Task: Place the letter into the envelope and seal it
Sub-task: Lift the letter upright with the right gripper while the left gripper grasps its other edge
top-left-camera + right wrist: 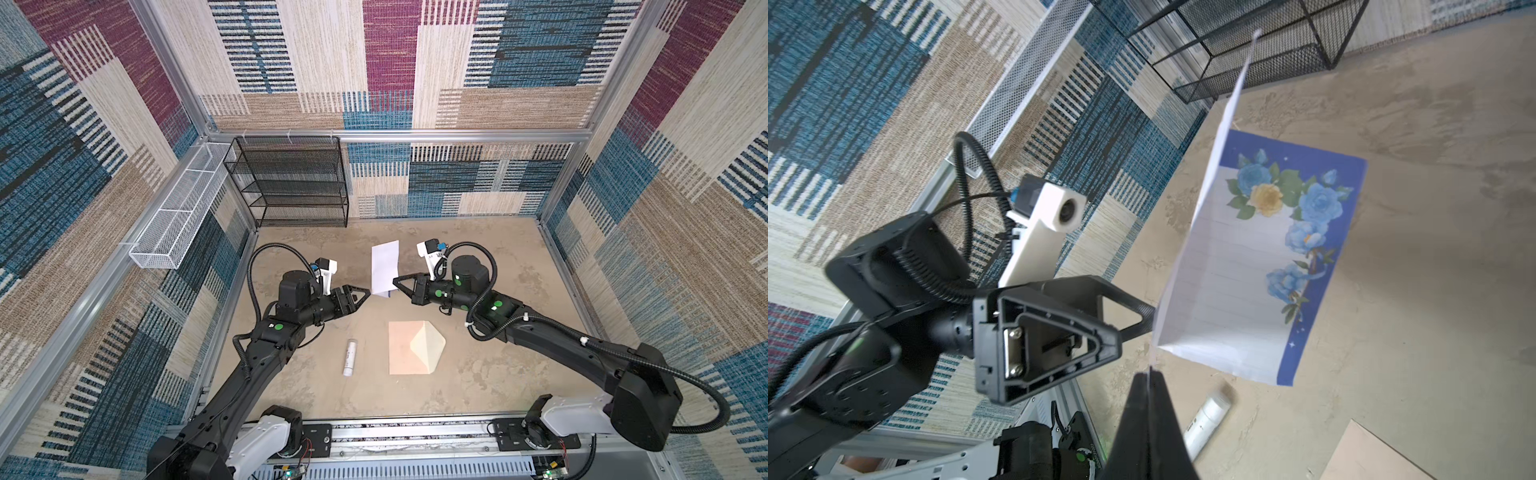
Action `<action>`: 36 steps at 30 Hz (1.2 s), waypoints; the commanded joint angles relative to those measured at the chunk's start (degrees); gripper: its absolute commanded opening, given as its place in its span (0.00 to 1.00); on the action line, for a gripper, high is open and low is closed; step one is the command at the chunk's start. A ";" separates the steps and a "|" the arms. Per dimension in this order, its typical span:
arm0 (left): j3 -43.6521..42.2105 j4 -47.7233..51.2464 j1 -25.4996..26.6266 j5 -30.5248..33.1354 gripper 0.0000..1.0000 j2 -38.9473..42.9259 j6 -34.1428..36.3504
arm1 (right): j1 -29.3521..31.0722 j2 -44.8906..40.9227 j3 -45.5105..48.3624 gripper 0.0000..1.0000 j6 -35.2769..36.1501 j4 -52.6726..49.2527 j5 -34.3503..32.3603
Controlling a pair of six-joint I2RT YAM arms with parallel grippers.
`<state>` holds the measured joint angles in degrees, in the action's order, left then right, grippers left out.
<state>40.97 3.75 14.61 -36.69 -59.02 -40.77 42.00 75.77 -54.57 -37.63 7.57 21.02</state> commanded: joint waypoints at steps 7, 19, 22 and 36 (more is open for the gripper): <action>-1.36 -26.93 2.22 -8.57 0.69 -4.93 -14.50 | -0.55 -6.69 1.26 0.04 1.77 -2.65 2.24; -1.56 -38.20 5.08 -9.14 0.64 -9.96 -21.09 | -0.59 -7.71 2.57 0.04 0.89 -1.34 7.17; -1.42 -38.22 5.44 -9.57 0.59 -10.04 -21.27 | -0.65 -8.00 3.27 0.05 0.89 -1.39 6.93; -1.10 -35.03 5.61 -9.57 0.35 -8.83 -18.71 | -3.30 -8.42 6.89 0.09 0.12 -0.93 6.65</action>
<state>39.33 -32.01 20.16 -45.56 -68.18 -61.25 39.03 67.75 -47.99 -36.64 5.06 26.79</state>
